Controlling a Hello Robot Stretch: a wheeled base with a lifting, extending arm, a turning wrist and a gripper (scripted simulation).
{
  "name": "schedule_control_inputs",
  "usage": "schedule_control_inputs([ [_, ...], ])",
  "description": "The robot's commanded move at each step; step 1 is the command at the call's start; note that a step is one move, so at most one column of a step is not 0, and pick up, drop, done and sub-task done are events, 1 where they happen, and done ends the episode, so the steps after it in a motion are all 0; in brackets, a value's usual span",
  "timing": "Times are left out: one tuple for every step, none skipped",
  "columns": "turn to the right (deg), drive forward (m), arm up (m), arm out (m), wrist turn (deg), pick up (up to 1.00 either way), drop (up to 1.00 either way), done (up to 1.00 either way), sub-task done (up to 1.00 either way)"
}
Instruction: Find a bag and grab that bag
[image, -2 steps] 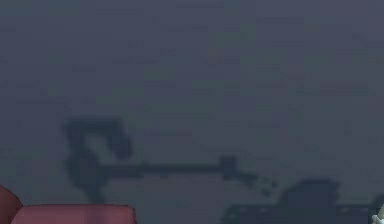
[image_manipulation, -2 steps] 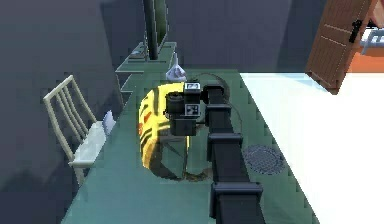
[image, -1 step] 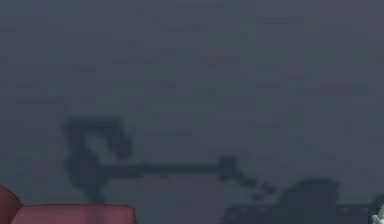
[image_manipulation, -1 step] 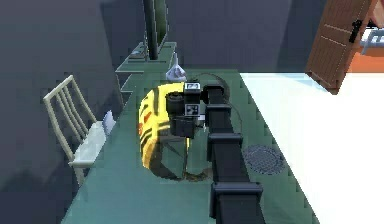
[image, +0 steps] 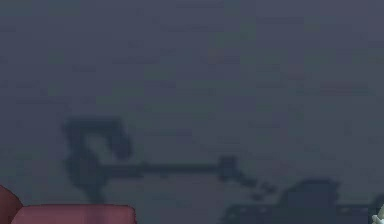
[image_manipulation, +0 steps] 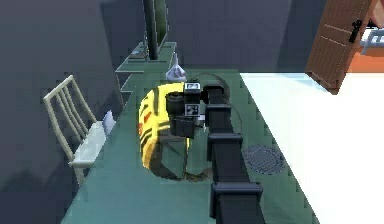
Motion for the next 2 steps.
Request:
schedule_control_inputs([
  [0.0,0.00,0.06,0.00,0.0,0.00,0.00,0.00,0.00],
  [0.0,0.00,0.00,0.00,0.0,0.00,0.00,1.00,0.00],
])
